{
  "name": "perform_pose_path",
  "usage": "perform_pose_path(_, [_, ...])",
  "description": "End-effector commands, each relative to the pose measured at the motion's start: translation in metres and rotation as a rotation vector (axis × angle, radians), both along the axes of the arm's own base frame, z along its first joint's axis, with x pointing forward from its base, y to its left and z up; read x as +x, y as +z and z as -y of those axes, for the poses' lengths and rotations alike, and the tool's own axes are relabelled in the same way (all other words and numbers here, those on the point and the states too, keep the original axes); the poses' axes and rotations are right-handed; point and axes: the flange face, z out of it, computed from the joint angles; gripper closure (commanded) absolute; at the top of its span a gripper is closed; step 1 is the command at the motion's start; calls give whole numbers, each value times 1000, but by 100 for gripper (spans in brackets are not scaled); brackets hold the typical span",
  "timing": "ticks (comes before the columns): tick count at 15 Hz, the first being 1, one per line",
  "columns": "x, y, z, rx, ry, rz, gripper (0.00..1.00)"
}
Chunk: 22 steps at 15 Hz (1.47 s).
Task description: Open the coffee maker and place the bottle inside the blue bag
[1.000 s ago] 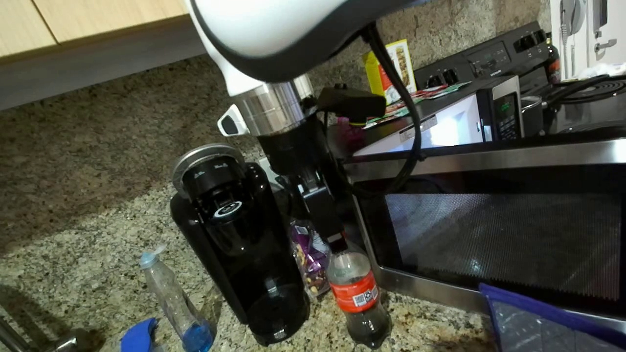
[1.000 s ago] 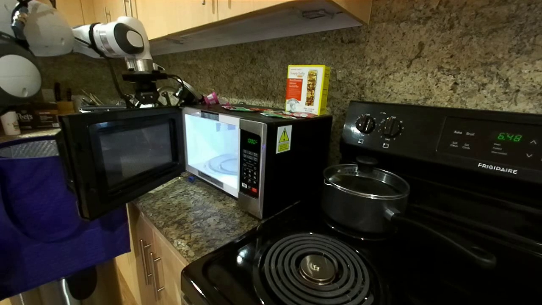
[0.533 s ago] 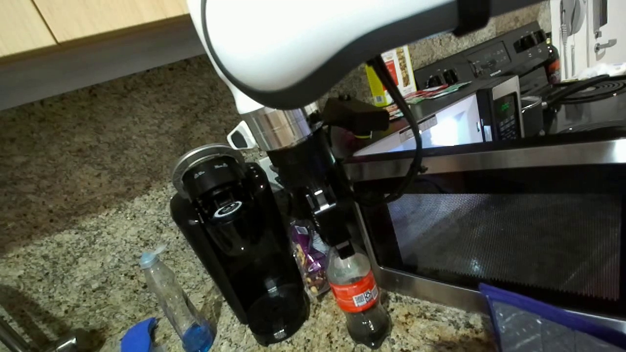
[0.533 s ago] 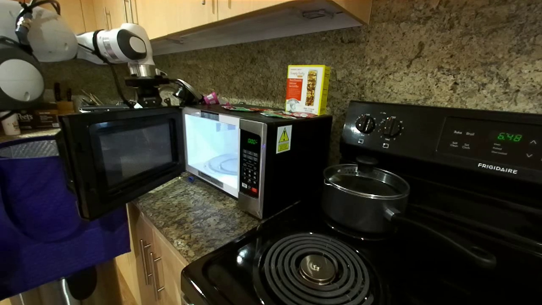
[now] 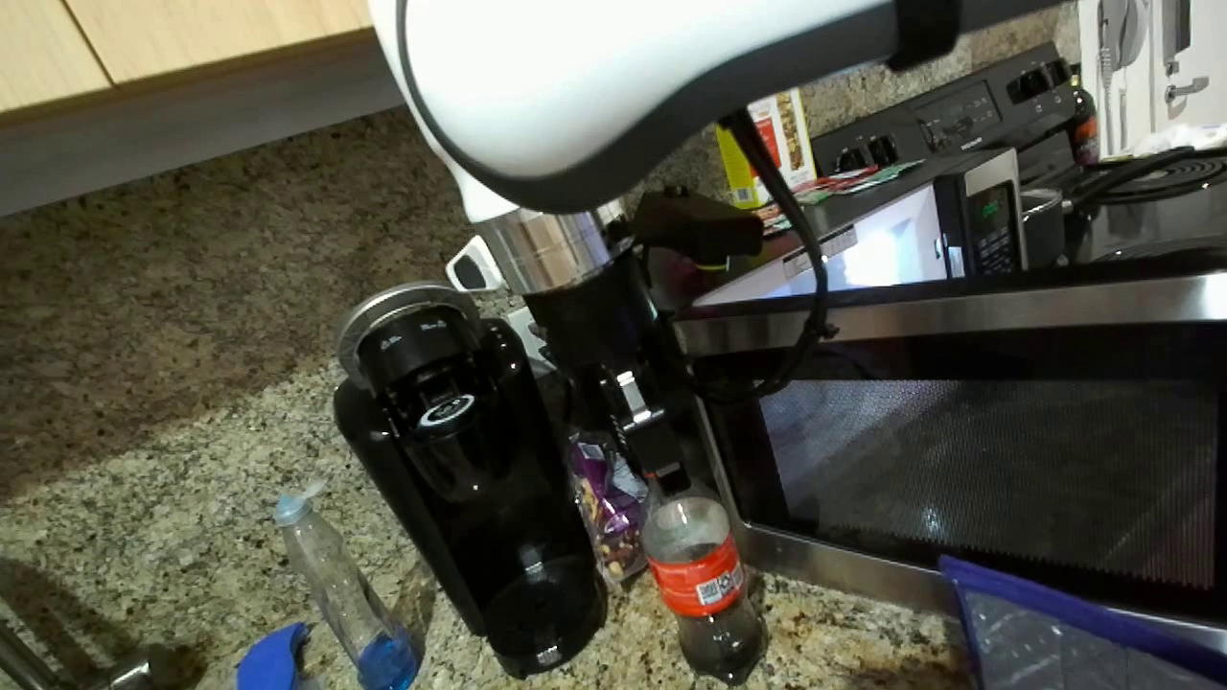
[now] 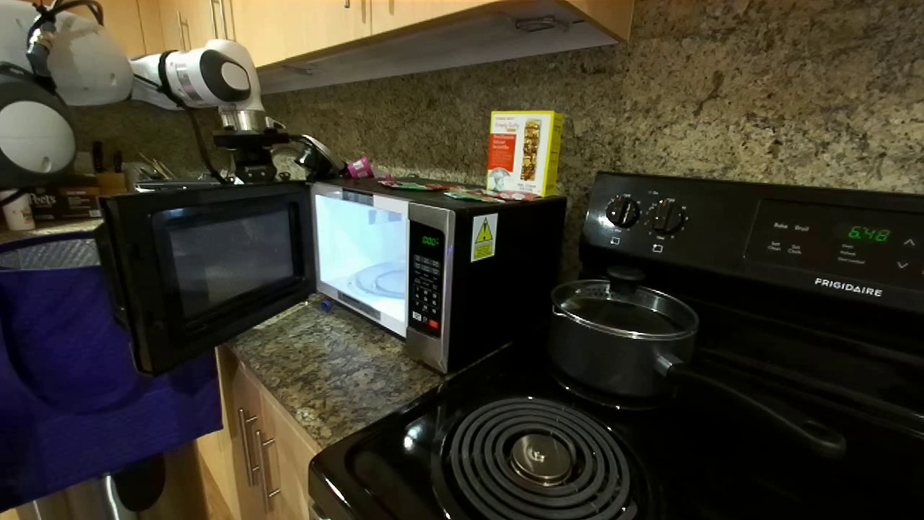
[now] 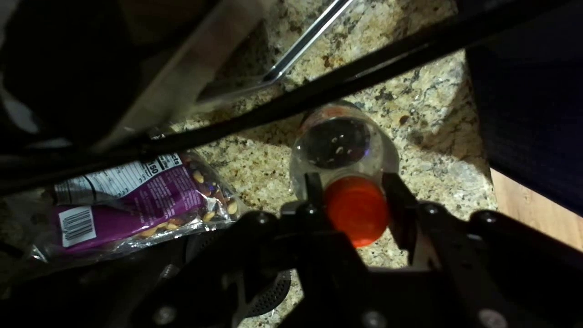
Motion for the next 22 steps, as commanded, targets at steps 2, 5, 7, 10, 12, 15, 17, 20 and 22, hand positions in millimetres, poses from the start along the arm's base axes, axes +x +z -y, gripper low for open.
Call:
perform_pose_path(2, [-7,38,2,70,2,-5,85])
perform_pose_path(5, [-19,75,-3,120,13,18,85])
perform_pose_path(7, [-31,105,-4,133,1,43,85])
perform_pose_path(10, [-59,146,-7,139,-18,44,85])
perform_pose_path(12, [-79,166,-7,124,-49,16,85])
perform_pose_path(15, [-109,186,-2,92,-109,-56,85])
perform_pose_path(17, [-125,201,1,89,-149,-94,85])
perform_pose_path(20, [-143,206,4,85,-188,-188,85])
perform_pose_path(22, [-153,202,7,58,-226,-271,85])
